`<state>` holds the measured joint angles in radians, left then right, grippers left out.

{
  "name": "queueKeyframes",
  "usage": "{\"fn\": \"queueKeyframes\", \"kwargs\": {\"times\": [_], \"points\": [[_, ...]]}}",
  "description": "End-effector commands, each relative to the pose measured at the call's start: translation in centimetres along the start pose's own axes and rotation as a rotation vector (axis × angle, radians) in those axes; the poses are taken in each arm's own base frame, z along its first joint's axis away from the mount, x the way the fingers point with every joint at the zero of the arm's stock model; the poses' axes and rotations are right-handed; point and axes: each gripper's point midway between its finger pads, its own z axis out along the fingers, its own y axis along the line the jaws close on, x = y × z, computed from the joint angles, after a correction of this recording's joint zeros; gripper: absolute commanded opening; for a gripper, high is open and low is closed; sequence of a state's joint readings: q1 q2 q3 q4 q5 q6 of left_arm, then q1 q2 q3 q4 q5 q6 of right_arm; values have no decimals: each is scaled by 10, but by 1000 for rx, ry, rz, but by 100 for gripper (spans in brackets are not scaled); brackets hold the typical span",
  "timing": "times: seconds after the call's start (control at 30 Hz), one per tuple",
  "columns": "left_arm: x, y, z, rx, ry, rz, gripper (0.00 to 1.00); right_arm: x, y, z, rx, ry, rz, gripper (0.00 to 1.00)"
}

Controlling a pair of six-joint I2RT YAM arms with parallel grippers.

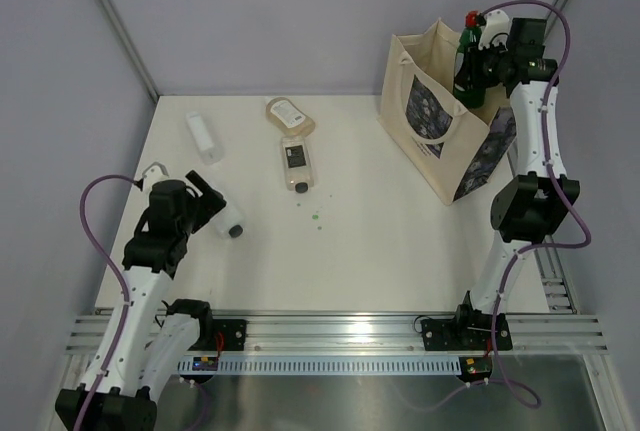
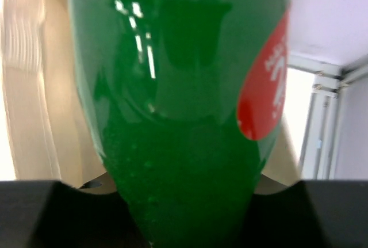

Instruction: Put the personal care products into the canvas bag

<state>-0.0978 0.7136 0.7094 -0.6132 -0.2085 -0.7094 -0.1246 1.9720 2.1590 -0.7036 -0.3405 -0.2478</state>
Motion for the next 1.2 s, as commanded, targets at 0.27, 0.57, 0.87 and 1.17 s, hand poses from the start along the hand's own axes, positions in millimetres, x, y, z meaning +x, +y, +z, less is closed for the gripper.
{"fn": "queueKeyframes", "kwargs": {"times": [0.27, 0.57, 0.87, 1.17], "points": [[19, 23, 15, -185, 101, -113, 99, 37, 35, -23, -286, 204, -302, 4], [25, 8, 35, -180, 197, -63, 99, 66, 35, -18, -303, 304, -257, 27], [44, 22, 76, -319, 353, 82, 99, 31, 32, -31, -236, 208, -249, 94], [62, 13, 127, -323, 483, 156, 99, -24, 39, -70, -187, 34, -274, 99]]}}
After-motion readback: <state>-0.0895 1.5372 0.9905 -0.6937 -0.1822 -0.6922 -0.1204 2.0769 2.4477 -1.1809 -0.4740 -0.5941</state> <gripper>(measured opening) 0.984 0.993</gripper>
